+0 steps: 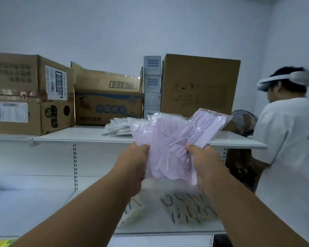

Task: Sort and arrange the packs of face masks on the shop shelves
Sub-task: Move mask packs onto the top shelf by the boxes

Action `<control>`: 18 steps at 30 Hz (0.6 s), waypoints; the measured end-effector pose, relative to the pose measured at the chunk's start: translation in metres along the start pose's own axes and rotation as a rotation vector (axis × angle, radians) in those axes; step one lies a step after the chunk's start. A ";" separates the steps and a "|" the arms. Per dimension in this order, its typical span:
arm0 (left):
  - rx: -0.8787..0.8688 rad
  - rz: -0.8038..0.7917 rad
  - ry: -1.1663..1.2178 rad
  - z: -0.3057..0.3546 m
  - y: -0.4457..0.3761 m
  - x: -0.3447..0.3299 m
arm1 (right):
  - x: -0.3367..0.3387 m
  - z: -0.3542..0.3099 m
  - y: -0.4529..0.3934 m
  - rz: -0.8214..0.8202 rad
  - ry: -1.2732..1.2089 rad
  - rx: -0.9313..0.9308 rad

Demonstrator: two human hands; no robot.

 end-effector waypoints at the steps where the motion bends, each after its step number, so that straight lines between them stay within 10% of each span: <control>1: 0.003 -0.006 0.005 0.004 -0.009 -0.018 | 0.007 -0.008 -0.019 0.013 0.013 0.015; 18: 0.004 0.012 -0.190 0.030 -0.205 -0.204 | 0.050 -0.073 -0.311 0.039 0.453 0.175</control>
Point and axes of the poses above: each hand's wrist, its own y-axis away from the middle knuckle, its own x-axis out of the back of the hand, z = x × y, the point moved 8 cm from there along -y, towards the middle knuckle, and after that the axes turned 4 degrees about z, right-handed, at the moved point
